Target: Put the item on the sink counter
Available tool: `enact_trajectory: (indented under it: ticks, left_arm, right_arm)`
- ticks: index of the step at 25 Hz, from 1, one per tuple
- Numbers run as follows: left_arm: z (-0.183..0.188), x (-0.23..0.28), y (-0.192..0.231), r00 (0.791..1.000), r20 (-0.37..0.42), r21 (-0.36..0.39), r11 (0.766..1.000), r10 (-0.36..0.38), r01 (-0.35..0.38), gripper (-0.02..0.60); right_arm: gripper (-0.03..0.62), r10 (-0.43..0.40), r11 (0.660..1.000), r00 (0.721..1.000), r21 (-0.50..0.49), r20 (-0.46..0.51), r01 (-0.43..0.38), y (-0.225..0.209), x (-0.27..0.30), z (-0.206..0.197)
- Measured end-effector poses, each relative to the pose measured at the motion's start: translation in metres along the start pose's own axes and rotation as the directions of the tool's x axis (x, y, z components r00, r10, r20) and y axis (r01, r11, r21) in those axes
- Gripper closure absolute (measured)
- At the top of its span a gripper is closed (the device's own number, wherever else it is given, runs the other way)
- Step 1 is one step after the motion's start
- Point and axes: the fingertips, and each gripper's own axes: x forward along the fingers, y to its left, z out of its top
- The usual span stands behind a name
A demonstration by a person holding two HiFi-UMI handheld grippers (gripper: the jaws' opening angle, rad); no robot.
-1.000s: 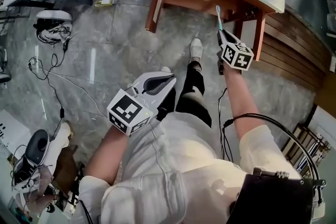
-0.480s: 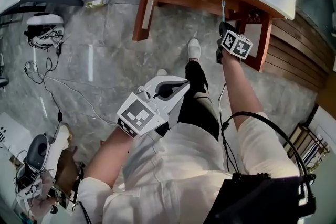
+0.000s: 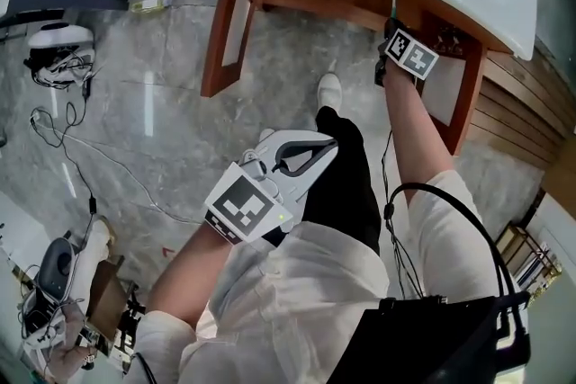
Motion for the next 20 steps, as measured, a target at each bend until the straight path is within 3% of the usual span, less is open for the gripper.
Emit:
enact_trajectory:
  ticks: [10, 20]
  left_arm:
    - [-0.012, 0.016, 0.029, 0.999, 0.03, -0.013, 1.0, 0.015, -0.014, 0.577]
    - [-0.015, 0.019, 0.033, 1.0, 0.021, -0.016, 1.0, -0.004, 0.005, 0.577]
  right_arm:
    - [0.543, -0.046, 0.999, 0.999, 0.004, 0.026, 0.046, -0.017, 0.055, 0.016]
    - [0.541, -0.05, 0.997, 0.999, -0.053, 0.021, 0.051, -0.018, 0.063, 0.013]
